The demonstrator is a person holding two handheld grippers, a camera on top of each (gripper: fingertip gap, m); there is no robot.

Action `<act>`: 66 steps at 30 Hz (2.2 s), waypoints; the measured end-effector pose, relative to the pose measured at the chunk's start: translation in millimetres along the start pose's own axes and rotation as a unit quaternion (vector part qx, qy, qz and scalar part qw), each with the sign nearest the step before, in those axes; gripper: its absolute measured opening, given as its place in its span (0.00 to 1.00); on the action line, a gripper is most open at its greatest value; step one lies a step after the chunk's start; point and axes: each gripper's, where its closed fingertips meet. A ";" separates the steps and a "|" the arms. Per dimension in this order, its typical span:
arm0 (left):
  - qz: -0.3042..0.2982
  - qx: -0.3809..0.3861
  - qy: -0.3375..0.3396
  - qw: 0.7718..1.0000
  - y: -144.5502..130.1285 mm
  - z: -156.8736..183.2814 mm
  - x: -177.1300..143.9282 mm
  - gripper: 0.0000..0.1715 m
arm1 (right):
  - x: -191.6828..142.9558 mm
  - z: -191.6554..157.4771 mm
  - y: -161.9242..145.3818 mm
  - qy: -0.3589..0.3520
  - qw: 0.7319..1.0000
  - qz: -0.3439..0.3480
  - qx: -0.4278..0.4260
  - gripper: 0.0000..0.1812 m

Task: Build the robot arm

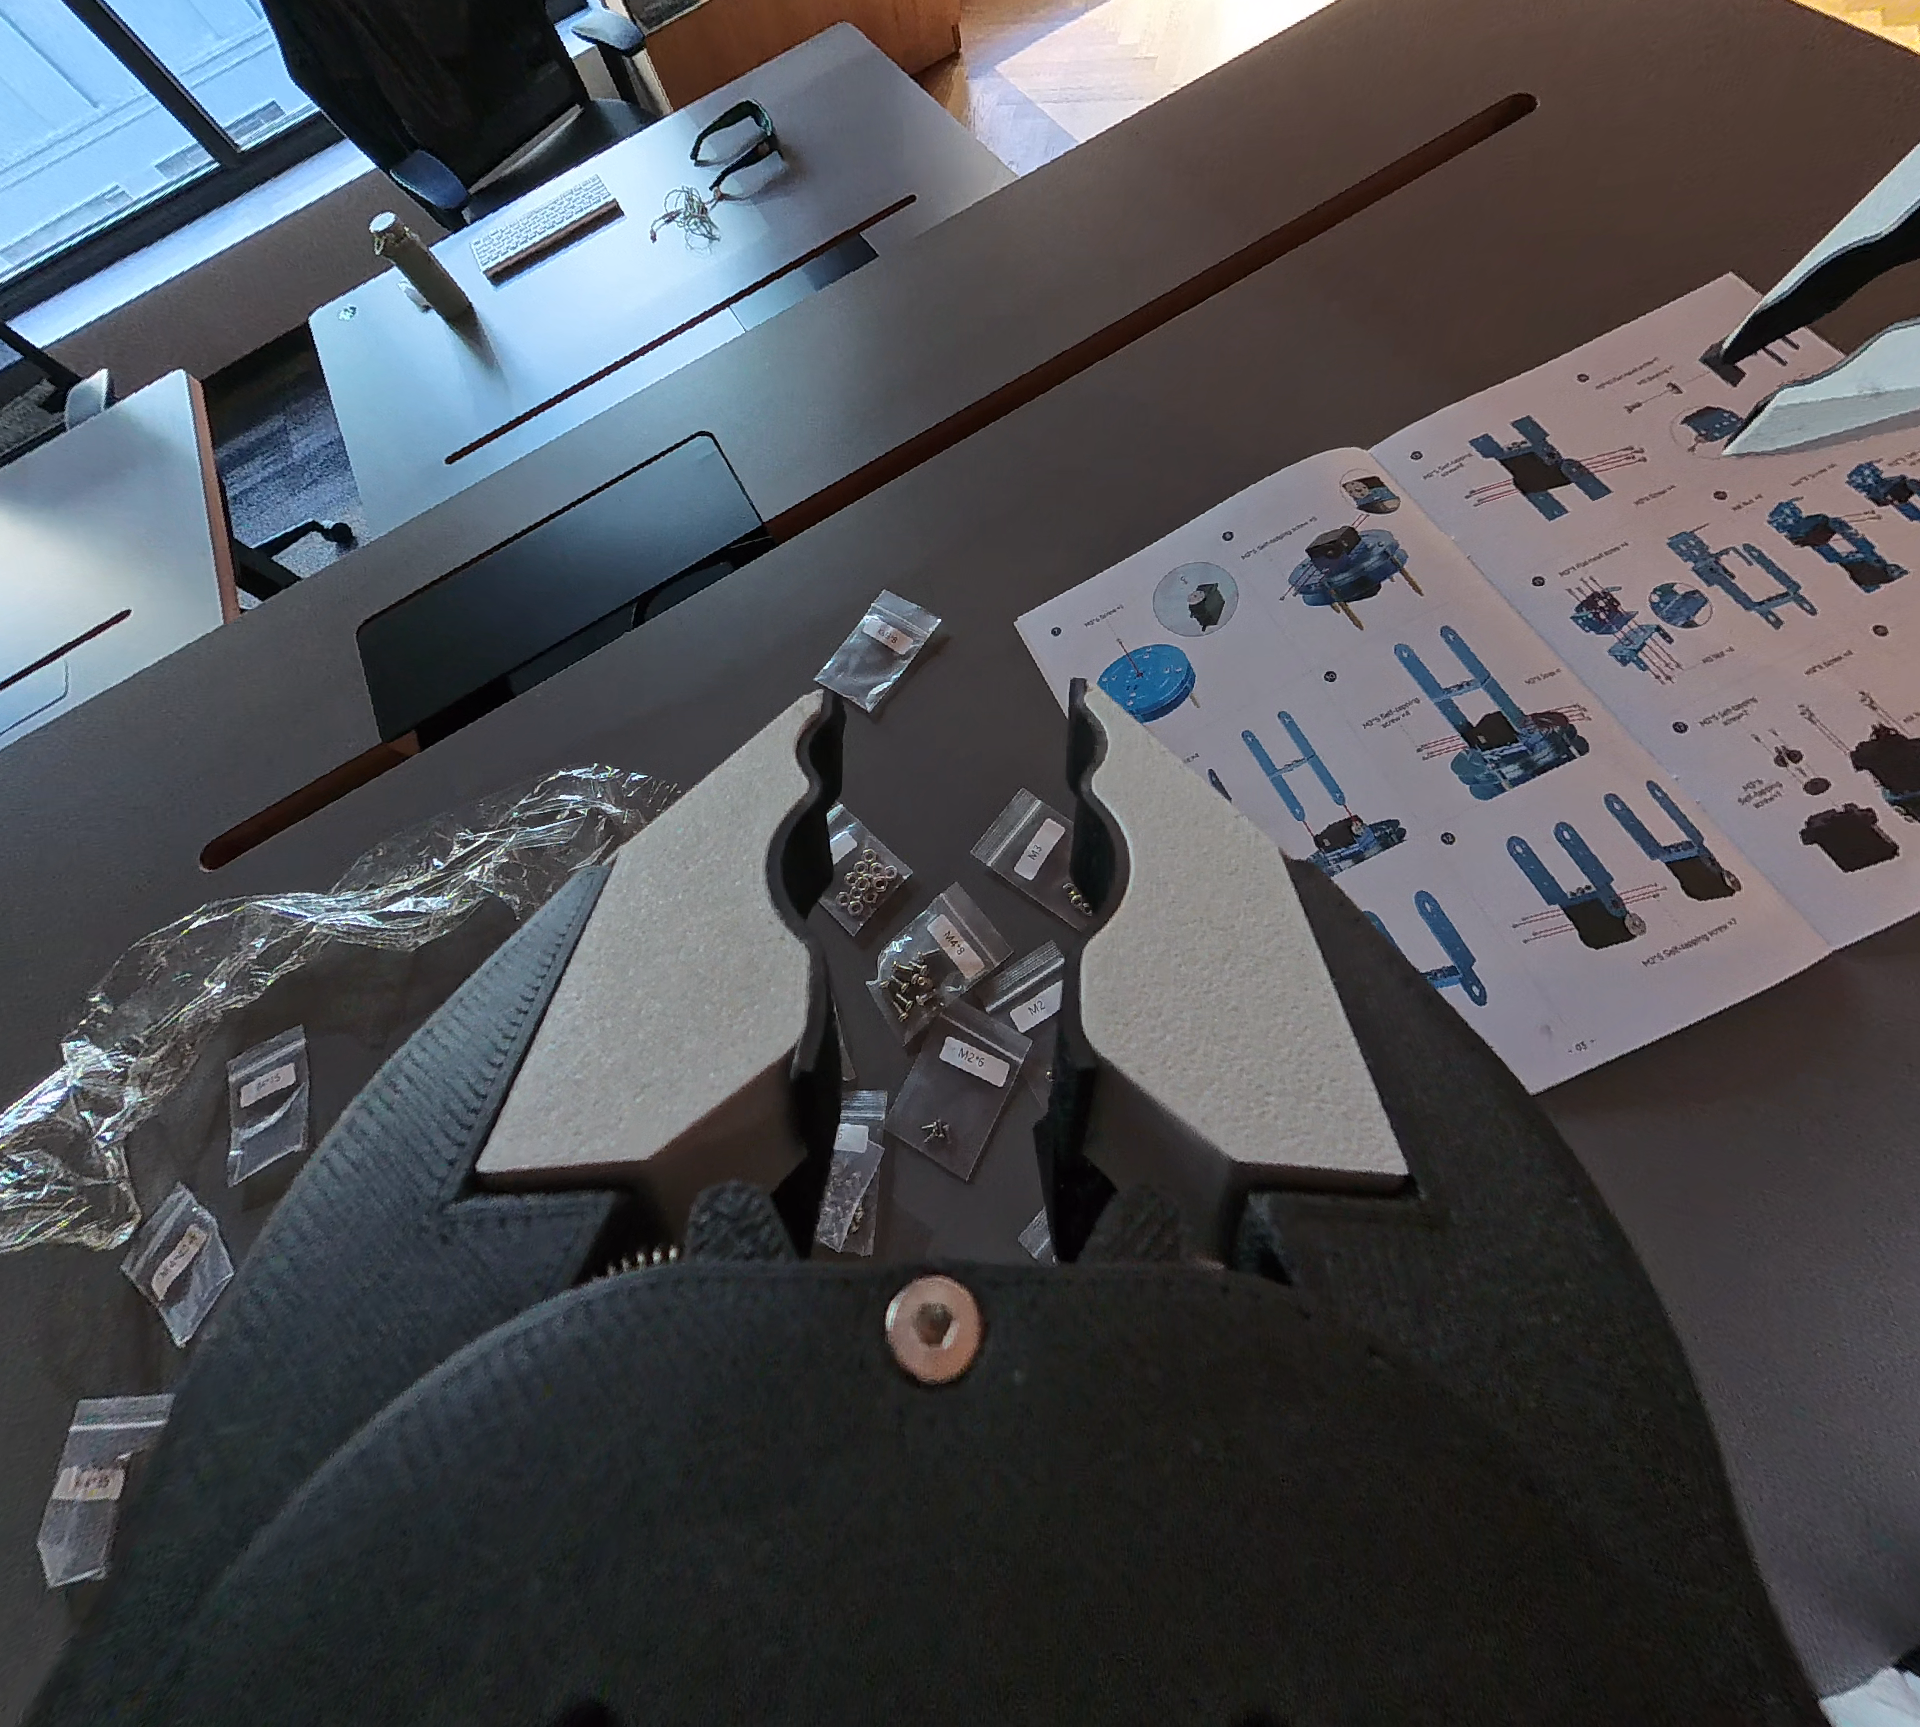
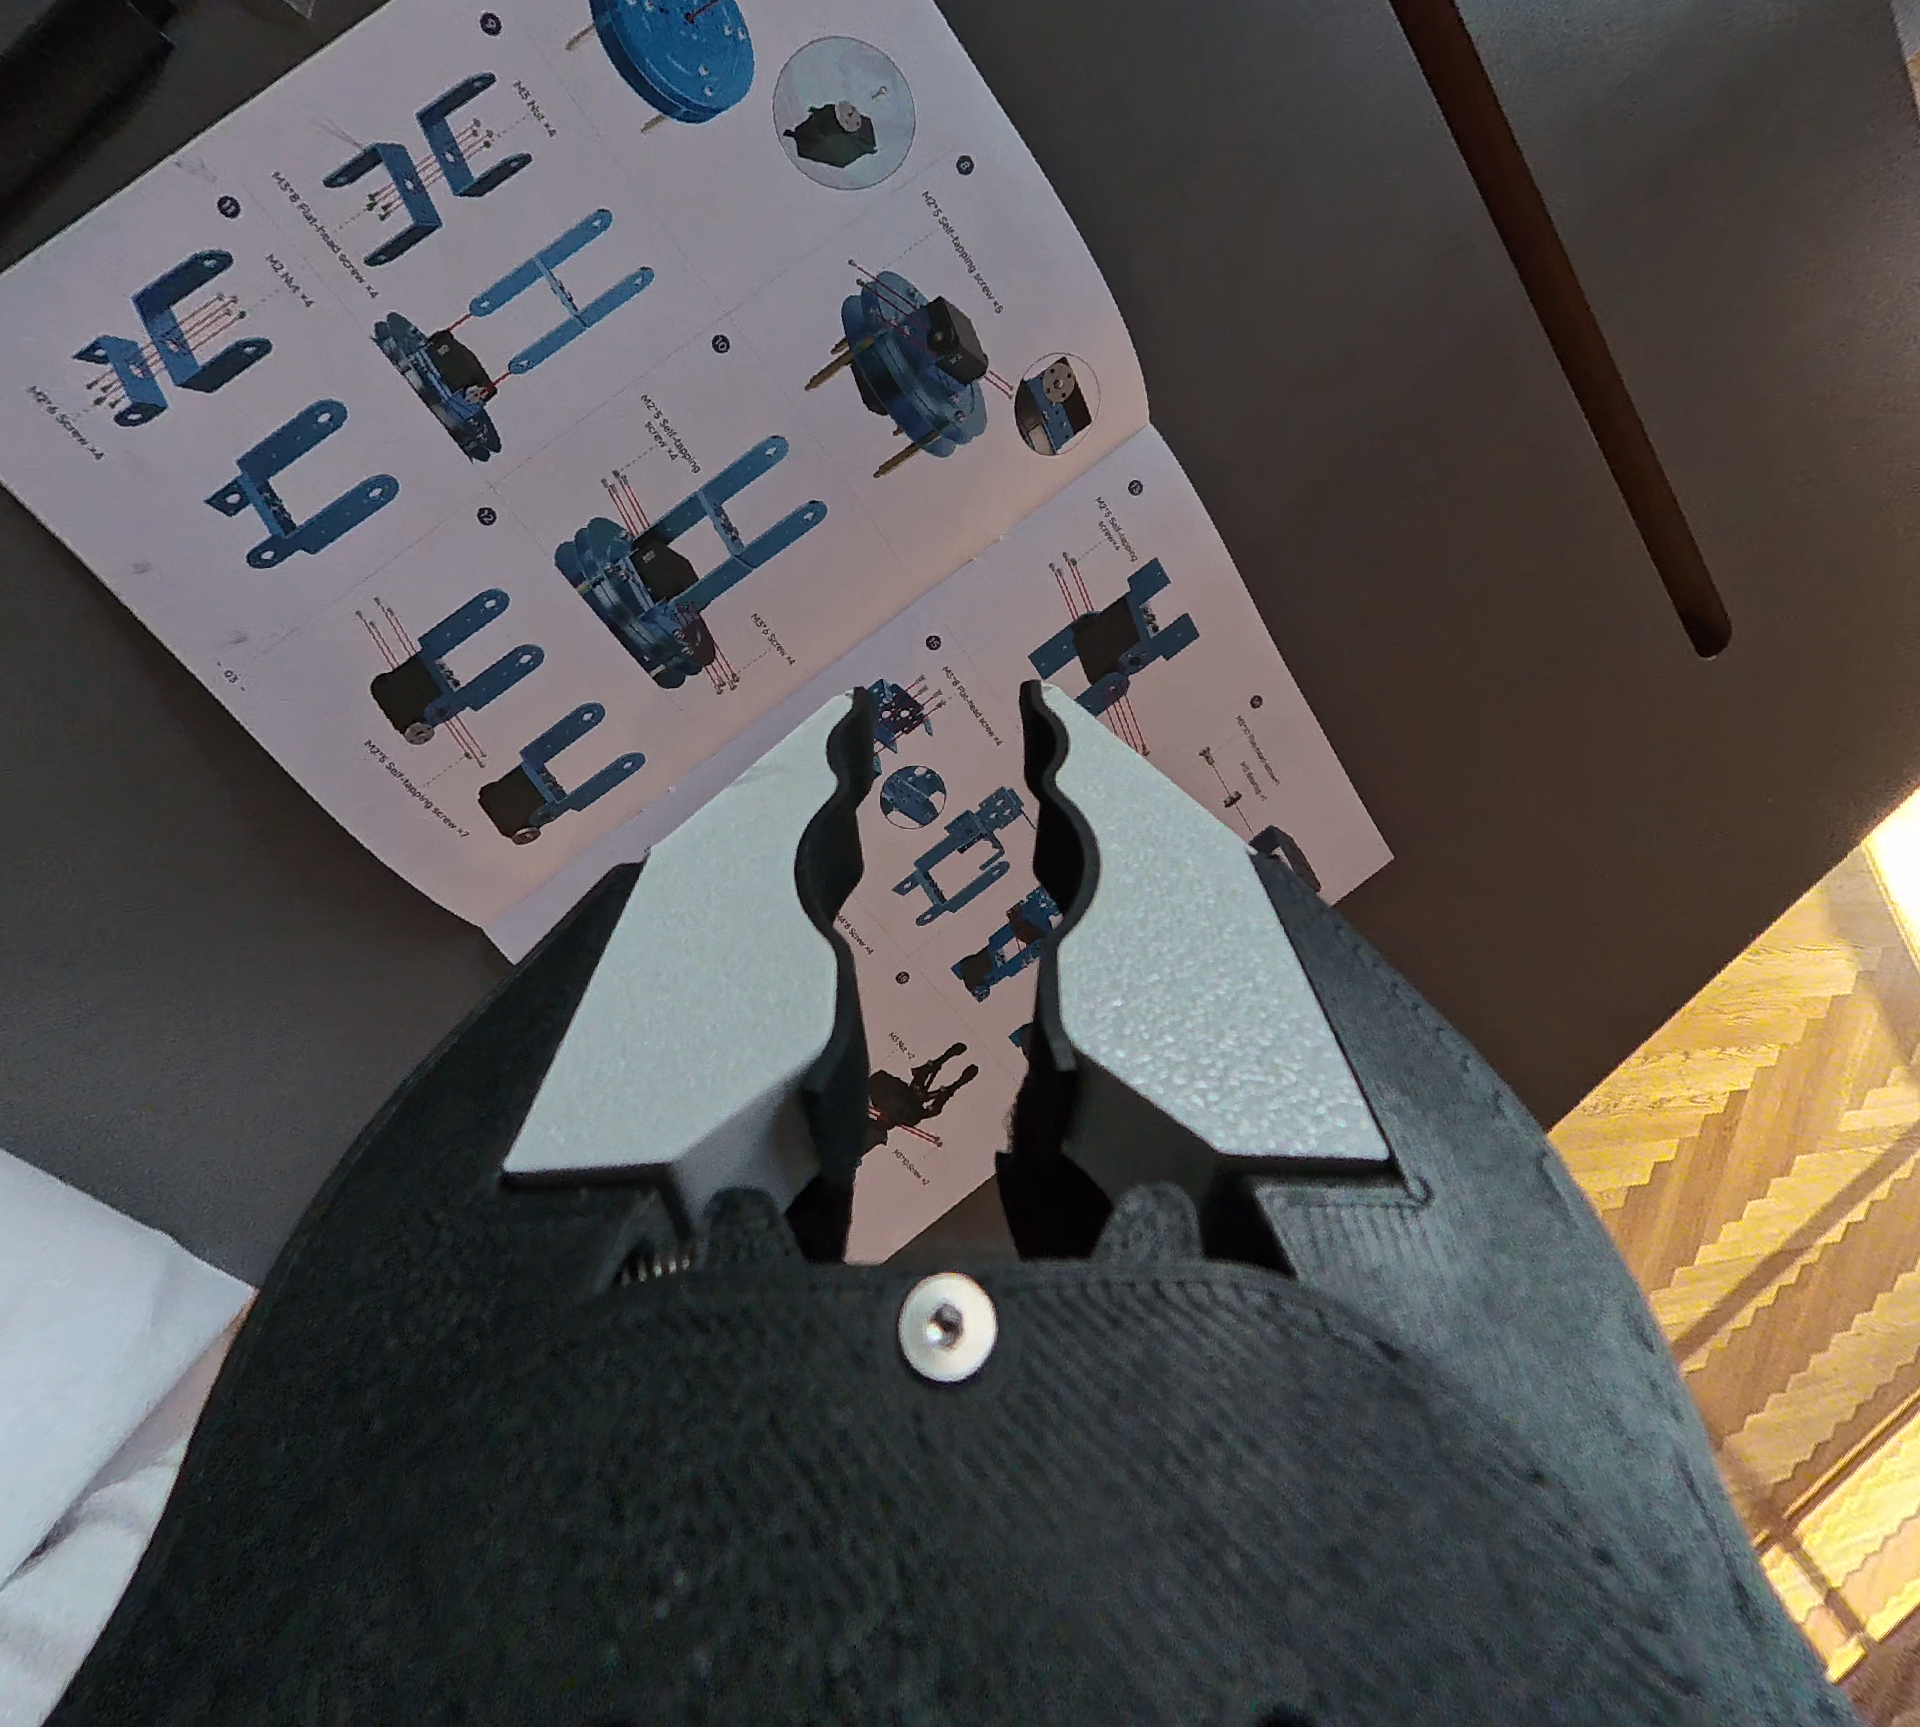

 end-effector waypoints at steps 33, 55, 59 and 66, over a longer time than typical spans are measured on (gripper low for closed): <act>0.015 -0.004 0.006 1.000 3.1 -2.9 -8.5 0.24 | 0.0 -0.7 0.8 -0.001 1.000 0.001 -0.002 0.16; 0.026 -0.003 0.000 1.000 6.8 -0.8 -10.1 0.25 | 5.7 -10.0 7.3 0.000 1.000 -0.005 -0.020 0.16; 0.044 -0.005 0.002 0.999 11.7 -0.8 -15.6 0.25 | 3.1 -10.7 6.1 -0.003 1.000 -0.005 -0.021 0.16; 0.055 -0.001 0.001 0.998 15.9 1.4 -17.9 0.24 | -3.5 -4.7 5.5 -0.009 1.000 0.008 -0.009 0.16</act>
Point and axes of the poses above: each gripper's, where its closed fingertips meet, x out along the fingers, y out of its top, z = x × y across the jaws, and after that the axes turned 14 degrees about -y, right-handed
